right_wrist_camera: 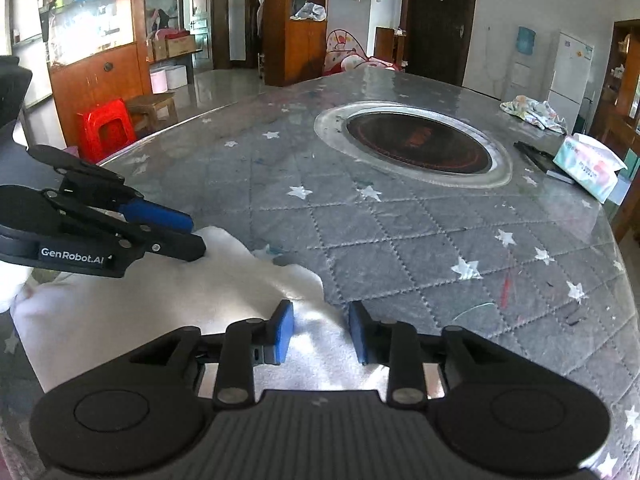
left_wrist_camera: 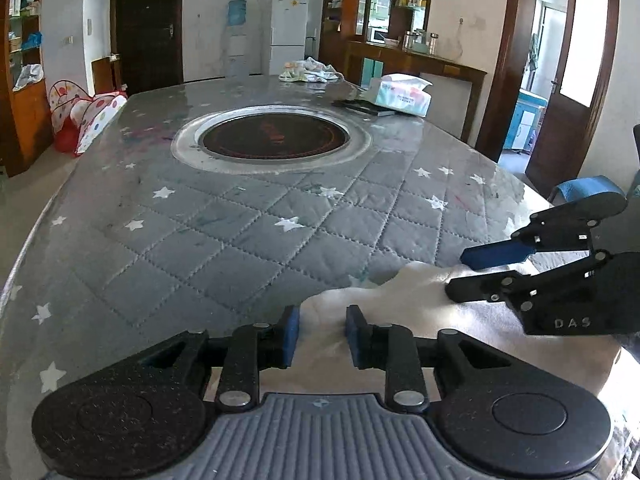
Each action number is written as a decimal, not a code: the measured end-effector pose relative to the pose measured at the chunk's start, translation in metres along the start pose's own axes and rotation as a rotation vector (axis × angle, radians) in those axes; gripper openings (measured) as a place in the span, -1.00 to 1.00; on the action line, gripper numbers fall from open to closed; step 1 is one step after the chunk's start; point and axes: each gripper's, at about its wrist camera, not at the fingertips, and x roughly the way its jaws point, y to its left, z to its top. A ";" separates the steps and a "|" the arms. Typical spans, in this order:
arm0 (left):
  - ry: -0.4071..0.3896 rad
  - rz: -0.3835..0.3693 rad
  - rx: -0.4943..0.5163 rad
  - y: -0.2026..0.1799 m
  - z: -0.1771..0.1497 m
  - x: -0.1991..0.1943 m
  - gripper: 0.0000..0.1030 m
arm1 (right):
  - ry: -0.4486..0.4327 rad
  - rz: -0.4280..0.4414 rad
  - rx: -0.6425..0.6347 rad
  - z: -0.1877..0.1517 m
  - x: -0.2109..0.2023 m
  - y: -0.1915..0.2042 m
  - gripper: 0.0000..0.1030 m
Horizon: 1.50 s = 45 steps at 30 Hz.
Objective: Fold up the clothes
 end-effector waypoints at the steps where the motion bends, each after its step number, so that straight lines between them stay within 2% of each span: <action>1: -0.003 0.008 -0.008 0.002 -0.001 -0.004 -0.31 | -0.008 0.001 0.000 0.000 -0.004 0.001 -0.38; 2: -0.007 0.015 -0.015 0.003 -0.001 -0.008 -0.23 | -0.016 0.001 0.000 0.001 -0.008 0.002 -0.34; 4: -0.019 0.028 -0.037 0.008 -0.004 -0.018 -0.21 | -0.036 0.010 -0.023 0.001 -0.018 0.007 -0.30; 6: -0.029 0.045 -0.065 0.014 -0.007 -0.029 -0.05 | -0.054 0.027 -0.067 0.000 -0.029 0.016 -0.27; 8: -0.037 0.062 -0.100 0.021 -0.012 -0.039 -0.01 | -0.066 0.056 -0.115 -0.001 -0.039 0.028 -0.19; 11: -0.045 0.086 -0.144 0.029 -0.021 -0.055 0.12 | -0.077 0.108 -0.199 -0.004 -0.052 0.051 -0.17; 15: -0.061 0.139 -0.205 0.040 -0.034 -0.074 0.51 | -0.084 0.180 -0.284 -0.007 -0.063 0.083 -0.07; 19: -0.072 0.162 -0.288 0.052 -0.047 -0.092 0.65 | -0.088 0.260 -0.391 -0.012 -0.068 0.120 -0.05; 24: -0.066 0.154 -0.352 0.055 -0.058 -0.104 0.71 | -0.074 0.283 -0.519 -0.022 -0.056 0.160 -0.04; 30: -0.051 0.079 -0.503 0.068 -0.071 -0.110 0.78 | -0.059 0.236 -0.602 -0.030 -0.036 0.189 -0.10; 33: -0.039 0.032 -0.580 0.073 -0.075 -0.108 0.79 | -0.059 0.209 -0.611 -0.034 -0.029 0.192 -0.35; 34: -0.036 0.014 -0.605 0.075 -0.077 -0.107 0.79 | -0.063 0.203 -0.605 -0.035 -0.028 0.191 -0.52; 38: -0.012 -0.054 -0.701 0.077 -0.081 -0.100 0.81 | -0.072 0.248 -0.482 -0.023 -0.032 0.175 -0.83; 42: -0.003 -0.119 -0.803 0.079 -0.082 -0.094 0.80 | -0.092 0.293 -0.356 -0.007 -0.042 0.153 -0.86; 45: 0.007 -0.183 -0.895 0.080 -0.082 -0.086 0.80 | -0.106 0.311 -0.320 -0.005 -0.049 0.146 -0.87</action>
